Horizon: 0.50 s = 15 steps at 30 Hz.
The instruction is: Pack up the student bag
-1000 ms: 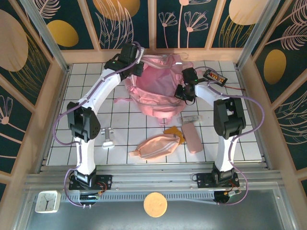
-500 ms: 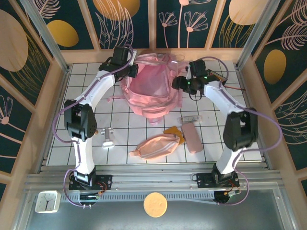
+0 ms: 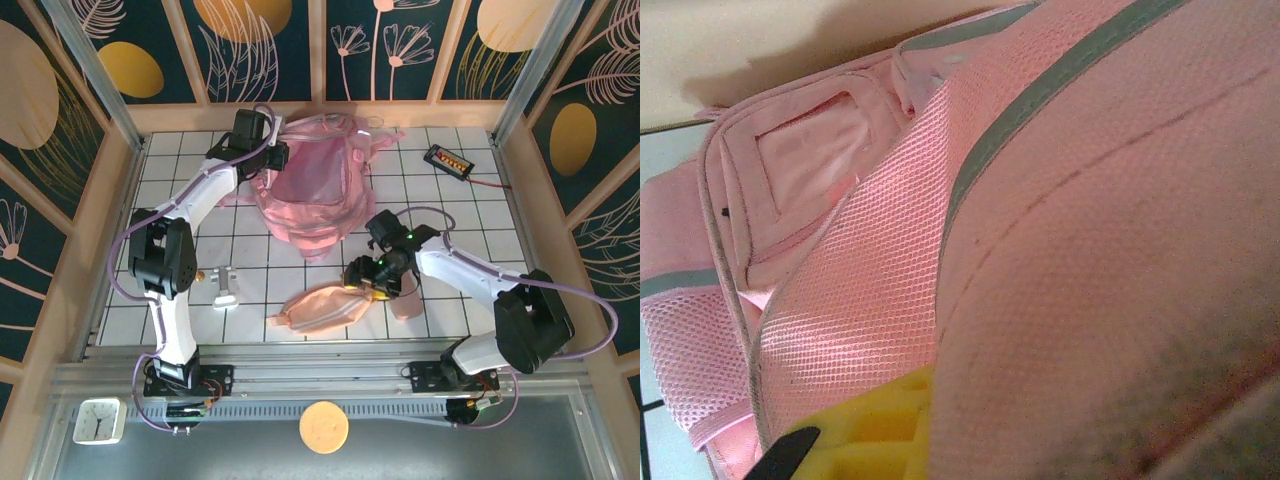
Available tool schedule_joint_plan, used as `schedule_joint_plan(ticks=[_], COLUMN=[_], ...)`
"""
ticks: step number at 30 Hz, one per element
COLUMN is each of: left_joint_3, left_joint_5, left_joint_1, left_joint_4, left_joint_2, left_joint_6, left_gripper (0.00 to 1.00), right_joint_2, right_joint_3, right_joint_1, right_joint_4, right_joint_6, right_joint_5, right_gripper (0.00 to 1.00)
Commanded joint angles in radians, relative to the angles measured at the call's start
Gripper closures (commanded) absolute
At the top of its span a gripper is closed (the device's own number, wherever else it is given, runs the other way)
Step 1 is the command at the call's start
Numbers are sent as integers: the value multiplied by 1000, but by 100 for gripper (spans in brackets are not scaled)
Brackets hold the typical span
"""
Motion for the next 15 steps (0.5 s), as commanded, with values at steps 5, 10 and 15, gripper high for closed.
schedule_joint_plan(ticks=[5, 10, 15], left_joint_3=[-34, -36, -37], left_joint_5=[66, 66, 66], left_joint_1=[6, 5, 6], left_joint_4=[90, 91, 92], left_joint_2=[-82, -88, -87], left_joint_6=[-59, -62, -63], left_gripper=[100, 100, 100], right_joint_2=[23, 46, 76], right_joint_3=[-80, -75, -17], right_joint_1=[16, 23, 23], right_joint_4=[105, 111, 92], right_joint_6=[106, 100, 91], right_joint_5=[9, 31, 53], right_gripper=[28, 33, 64])
